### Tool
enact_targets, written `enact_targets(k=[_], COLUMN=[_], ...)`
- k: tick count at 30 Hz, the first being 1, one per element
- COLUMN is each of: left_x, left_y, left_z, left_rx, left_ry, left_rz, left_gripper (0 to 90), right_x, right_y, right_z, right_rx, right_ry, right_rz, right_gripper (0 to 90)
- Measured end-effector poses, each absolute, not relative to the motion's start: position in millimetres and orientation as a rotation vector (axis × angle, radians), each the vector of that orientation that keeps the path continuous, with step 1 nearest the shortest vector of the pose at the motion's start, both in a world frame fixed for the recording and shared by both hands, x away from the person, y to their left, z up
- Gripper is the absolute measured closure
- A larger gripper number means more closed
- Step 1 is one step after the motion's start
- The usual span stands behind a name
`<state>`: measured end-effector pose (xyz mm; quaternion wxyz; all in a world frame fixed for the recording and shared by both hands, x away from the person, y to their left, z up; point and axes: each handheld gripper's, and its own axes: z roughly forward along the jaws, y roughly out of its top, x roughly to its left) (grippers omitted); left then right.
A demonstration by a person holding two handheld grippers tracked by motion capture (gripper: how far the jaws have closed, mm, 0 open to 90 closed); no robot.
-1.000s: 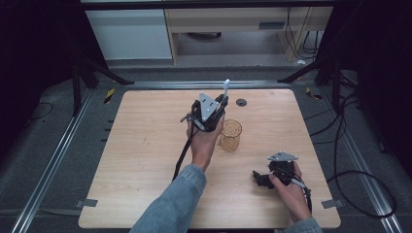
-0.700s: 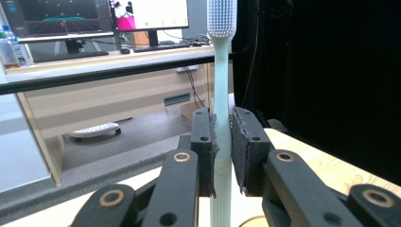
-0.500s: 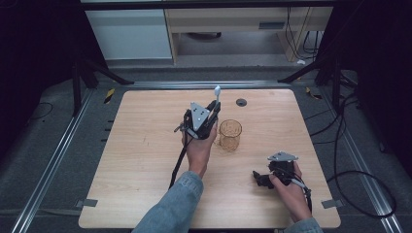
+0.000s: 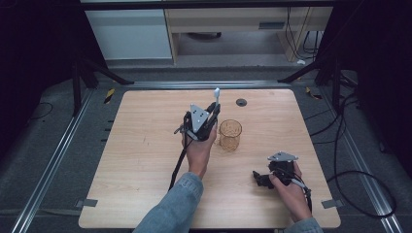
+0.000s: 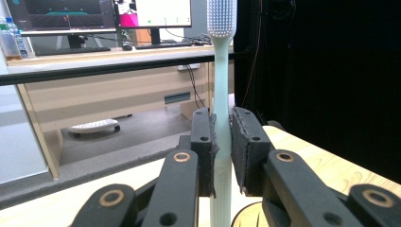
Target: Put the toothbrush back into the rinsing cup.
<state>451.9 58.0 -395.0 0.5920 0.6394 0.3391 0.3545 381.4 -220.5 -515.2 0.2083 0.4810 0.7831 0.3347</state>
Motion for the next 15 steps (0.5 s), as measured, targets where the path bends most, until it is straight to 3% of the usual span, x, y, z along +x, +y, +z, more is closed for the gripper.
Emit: enact_targets(k=[15], left_x=[455.0], left_y=[57.5], left_z=[-404.4], left_rx=[1.490], left_ry=[0.809], left_rz=[0.818], left_gripper=[79.1], right_x=[381.3], right_y=[-220.5], right_z=[-515.1], right_rx=[1.340], right_ry=[2.180], right_rz=[0.931], right_gripper=[0.5])
